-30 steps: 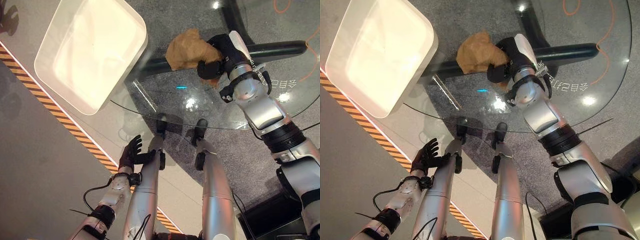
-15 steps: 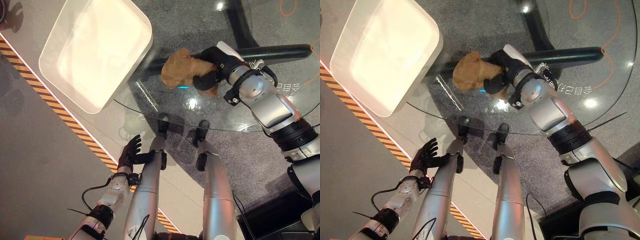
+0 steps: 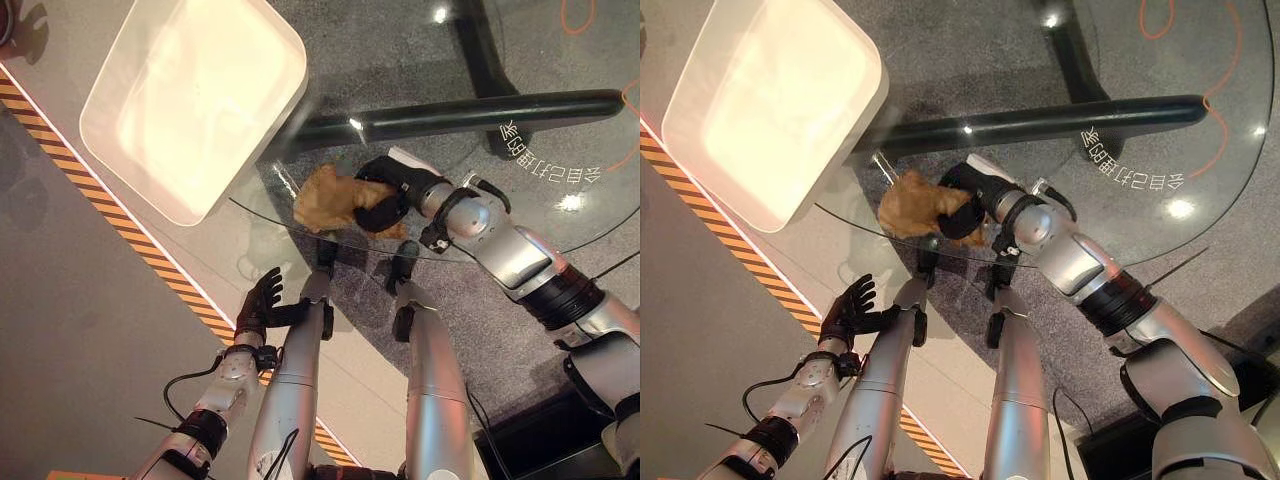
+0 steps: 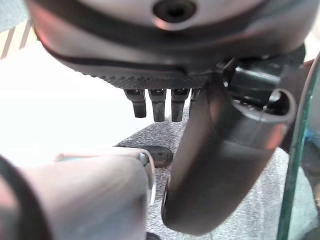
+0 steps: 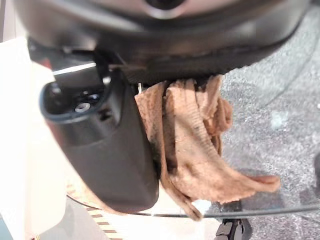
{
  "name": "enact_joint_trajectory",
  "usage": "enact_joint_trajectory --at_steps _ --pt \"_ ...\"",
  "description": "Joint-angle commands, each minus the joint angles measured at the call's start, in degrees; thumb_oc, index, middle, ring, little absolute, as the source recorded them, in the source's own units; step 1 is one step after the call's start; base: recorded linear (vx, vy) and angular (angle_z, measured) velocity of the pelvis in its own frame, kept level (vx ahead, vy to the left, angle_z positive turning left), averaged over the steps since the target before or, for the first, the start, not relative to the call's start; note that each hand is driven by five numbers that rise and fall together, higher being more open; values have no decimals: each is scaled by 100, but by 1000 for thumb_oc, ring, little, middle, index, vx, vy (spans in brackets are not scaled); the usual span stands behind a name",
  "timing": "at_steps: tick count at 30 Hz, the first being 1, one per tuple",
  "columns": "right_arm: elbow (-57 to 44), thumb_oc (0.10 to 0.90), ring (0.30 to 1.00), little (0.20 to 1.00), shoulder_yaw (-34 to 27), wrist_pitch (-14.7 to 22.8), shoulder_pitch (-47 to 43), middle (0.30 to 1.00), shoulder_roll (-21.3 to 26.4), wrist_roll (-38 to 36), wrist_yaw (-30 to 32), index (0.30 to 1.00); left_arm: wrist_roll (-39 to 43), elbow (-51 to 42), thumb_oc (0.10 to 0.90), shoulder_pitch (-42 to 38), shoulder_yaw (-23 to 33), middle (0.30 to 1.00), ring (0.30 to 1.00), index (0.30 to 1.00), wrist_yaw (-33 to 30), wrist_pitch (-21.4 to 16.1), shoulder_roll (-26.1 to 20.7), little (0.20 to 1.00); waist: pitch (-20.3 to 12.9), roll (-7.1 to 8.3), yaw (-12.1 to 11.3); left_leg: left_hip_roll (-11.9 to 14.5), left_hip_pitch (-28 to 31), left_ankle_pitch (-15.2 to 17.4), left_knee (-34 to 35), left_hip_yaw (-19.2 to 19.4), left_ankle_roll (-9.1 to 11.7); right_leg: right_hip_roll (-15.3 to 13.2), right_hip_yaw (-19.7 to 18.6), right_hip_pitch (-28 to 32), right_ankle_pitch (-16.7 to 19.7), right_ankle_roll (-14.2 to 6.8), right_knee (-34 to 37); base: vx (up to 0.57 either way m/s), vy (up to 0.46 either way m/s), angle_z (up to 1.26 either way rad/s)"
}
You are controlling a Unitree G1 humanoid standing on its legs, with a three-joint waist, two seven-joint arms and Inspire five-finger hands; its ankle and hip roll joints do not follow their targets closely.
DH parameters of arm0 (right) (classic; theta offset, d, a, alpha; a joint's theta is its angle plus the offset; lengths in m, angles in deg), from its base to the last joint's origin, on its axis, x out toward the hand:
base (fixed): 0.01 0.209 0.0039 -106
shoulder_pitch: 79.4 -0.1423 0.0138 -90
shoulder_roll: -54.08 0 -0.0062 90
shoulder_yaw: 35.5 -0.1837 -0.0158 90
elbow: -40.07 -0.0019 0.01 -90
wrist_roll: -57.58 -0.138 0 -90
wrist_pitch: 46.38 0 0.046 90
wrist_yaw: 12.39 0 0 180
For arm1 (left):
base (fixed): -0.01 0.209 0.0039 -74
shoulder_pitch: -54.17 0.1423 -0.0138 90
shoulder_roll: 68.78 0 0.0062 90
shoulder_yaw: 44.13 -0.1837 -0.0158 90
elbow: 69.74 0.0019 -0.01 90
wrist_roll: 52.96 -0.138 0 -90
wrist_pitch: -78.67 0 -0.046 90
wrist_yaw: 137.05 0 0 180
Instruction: Wipe the table with a cloth and put it in the basket.
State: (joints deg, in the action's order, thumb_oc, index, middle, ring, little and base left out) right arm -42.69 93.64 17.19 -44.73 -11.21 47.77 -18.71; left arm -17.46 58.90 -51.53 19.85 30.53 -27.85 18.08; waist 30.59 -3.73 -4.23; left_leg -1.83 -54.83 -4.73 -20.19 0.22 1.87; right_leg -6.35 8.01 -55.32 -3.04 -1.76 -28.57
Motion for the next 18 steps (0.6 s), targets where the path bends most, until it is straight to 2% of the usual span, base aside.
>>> enact_joint_trajectory --at_steps 1,3,11,15,18 --pt "-589 100 300 200 -42 411 541 300 -1 -770 249 300 840 -596 800 680 259 900 900 900 402 -545 -102 900 -80 -92 -73 -351 139 735 -347 245 -213 200 27 -45 129 -259 290 0 0 0" --pt "-678 100 300 200 -174 572 643 300 5 -973 298 300 1147 -820 800 752 321 900 900 900 460 -606 -105 900 -80 -104 -68 -346 158 752 -356 245 -221 190 29 -31 115 -256 273 0 0 0" --pt "-1224 100 300 200 -782 1638 1212 300 -124 -2069 480 300 2046 -1550 800 1122 674 900 900 900 701 -748 -154 900 -80 -182 -73 -360 341 780 -368 238 -247 198 13 126 28 -218 191 0 0 0" --pt "-1376 100 300 200 -1181 2162 1565 300 -199 -2340 585 300 2371 -2066 800 1279 810 900 900 900 960 -634 -172 900 -80 -208 -63 -374 477 804 -361 212 -272 194 14 268 -2 -213 189 -3 -9 0" --pt "-1666 100 300 200 -1603 2706 1886 300 -313 -2792 422 300 2619 -2507 800 1430 790 900 900 900 1293 -551 -197 900 -80 -207 -22 -380 615 827 -335 192 -308 196 21 408 -5 -208 215 -19 -40 1"
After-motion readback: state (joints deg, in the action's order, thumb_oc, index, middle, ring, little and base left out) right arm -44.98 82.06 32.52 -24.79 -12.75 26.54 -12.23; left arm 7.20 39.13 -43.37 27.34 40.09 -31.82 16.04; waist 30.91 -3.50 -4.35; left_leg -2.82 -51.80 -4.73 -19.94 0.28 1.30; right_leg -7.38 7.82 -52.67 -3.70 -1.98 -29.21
